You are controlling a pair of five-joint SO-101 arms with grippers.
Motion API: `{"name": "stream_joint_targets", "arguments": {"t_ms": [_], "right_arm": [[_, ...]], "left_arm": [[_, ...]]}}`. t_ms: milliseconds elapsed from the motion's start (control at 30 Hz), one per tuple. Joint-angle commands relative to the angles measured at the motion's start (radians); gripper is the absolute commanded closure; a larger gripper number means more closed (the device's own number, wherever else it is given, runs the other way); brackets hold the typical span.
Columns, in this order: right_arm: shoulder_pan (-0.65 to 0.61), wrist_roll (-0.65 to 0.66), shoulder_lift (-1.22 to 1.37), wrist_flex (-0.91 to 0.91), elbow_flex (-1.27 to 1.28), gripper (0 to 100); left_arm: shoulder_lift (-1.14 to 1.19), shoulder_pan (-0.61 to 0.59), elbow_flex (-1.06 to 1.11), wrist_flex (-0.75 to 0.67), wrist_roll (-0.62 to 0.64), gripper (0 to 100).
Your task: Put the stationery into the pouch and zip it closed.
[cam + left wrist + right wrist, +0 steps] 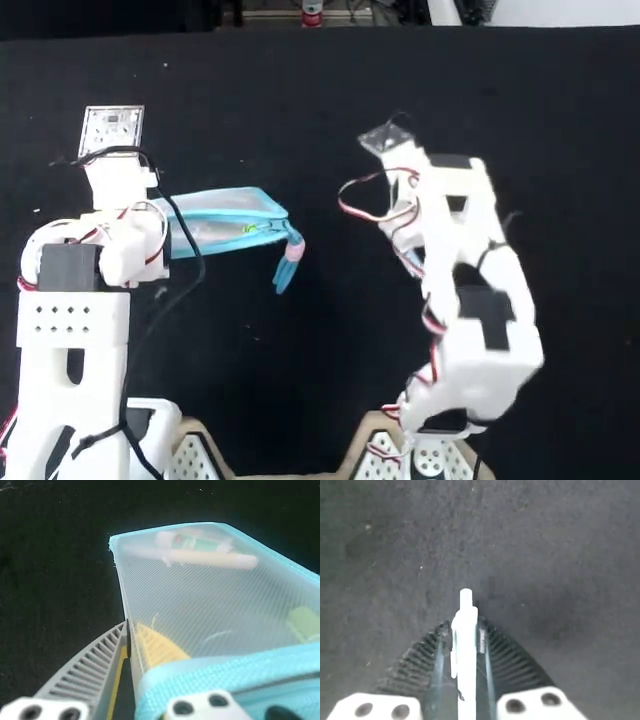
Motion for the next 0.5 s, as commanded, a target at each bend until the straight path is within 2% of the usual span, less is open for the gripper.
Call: {"name": "stream_joint_targets", "arguments": {"t_ms": [0,133,233,467], "right_arm": [[-0.002,-0.040,-0.239,0.095,0.002,98.8],[-0.055,-0.092,-0.512,0.216,0.013,98.8],[-0.144,-0.170,-0.728,0.256,0.012,98.8],[-0.408,-0.373,-1.153,0.196,0.012,98.7]], "left_arm": [[0.008,0.022,0.041,-0.005,0.006,97],[0.008,0.024,0.039,-0.005,0.006,97],[0.008,0.024,0.039,-0.005,0.006,97],[0.008,0.024,0.041,-0.005,0.006,97]]}}
